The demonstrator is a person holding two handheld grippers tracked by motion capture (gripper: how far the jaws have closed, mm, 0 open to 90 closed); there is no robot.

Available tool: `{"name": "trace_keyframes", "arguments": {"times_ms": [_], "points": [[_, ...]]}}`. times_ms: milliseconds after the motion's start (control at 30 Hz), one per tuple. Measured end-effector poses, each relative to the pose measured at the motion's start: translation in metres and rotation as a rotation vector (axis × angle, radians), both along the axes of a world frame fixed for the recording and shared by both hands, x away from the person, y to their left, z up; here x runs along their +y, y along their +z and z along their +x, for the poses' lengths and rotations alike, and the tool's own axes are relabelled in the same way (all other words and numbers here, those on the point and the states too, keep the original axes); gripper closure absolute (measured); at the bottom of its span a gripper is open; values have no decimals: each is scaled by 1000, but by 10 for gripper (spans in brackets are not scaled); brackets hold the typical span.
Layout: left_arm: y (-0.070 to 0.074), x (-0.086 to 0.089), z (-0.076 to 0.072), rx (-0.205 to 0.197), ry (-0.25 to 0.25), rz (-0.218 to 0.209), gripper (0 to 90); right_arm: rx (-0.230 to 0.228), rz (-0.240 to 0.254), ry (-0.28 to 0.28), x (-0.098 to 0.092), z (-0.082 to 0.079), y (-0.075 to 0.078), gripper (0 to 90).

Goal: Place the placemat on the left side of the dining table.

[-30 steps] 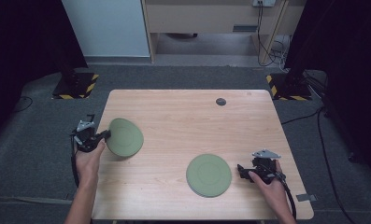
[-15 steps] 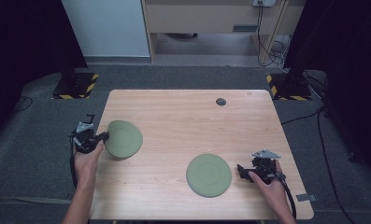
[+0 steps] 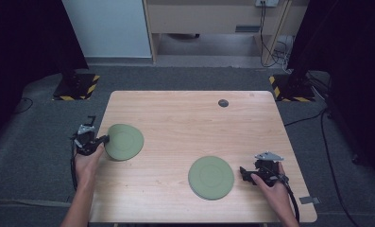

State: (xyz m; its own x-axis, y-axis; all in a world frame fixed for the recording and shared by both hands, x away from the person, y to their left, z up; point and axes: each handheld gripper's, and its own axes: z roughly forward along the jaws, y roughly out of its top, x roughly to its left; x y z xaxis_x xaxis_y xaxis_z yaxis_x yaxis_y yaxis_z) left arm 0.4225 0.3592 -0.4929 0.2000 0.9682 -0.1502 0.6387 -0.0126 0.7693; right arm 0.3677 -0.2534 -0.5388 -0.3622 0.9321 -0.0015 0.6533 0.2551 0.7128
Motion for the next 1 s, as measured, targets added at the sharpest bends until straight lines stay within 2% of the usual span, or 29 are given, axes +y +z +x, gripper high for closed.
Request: {"name": "trace_keyframes", "arguments": {"times_ms": [100,333,433,633,700,767,833,867,933,1000], "points": [[0,2,1,-2,5,-11,852,2,1,3,0,0,0,33],[-5,4,4,13,16,-5,834,3,2,9,0,-1,0,33],[-6,6,5,22,19,-15,807,2,2,8,0,-1,0,33],[-10,10,7,50,15,3,742,3,2,7,0,-1,0,32],[-10,12,8,44,34,24,662,3,2,7,0,-1,0,33],[-9,14,9,28,43,25,538,3,2,7,0,-1,0,32],[-7,13,11,41,42,32,402,3,2,8,0,-1,0,32],[-4,13,11,31,42,36,352,3,3,9,0,-1,0,32],[0,11,12,13,38,27,289,3,2,8,0,-1,0,32],[3,7,14,14,21,20,235,3,2,9,0,-1,0,32]]}}
